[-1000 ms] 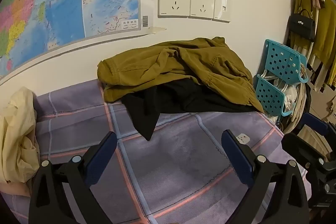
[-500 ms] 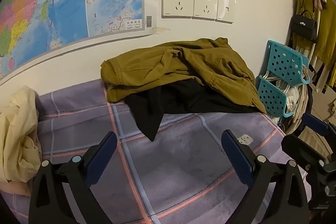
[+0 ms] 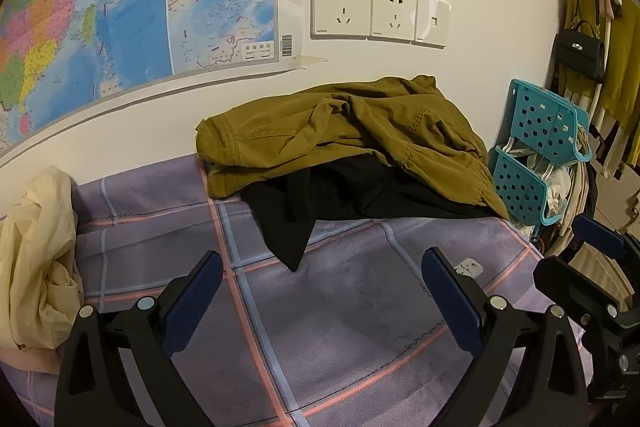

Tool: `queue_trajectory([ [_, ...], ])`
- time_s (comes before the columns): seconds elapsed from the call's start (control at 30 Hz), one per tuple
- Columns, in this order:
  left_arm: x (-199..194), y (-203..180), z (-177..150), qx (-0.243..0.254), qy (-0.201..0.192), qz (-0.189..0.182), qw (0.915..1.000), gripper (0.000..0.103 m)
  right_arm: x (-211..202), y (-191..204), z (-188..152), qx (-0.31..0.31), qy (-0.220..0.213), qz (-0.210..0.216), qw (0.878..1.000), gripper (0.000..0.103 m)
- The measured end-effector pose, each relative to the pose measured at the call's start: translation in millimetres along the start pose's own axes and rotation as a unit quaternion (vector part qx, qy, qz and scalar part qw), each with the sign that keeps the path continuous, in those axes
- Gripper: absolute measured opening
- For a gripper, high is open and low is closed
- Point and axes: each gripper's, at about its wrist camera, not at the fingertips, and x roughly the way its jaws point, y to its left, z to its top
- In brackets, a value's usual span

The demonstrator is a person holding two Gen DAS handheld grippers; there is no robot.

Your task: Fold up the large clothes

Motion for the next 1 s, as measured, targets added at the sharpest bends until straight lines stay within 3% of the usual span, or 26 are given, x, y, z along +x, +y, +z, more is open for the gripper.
queue_trajectory([
  [1.0, 5.0, 3.6, 3.5, -0.002, 0.004, 0.008, 1.0, 0.096, 7.7, 5.2, 8.1, -0.007, -0.002, 0.009, 1.0, 0.097],
])
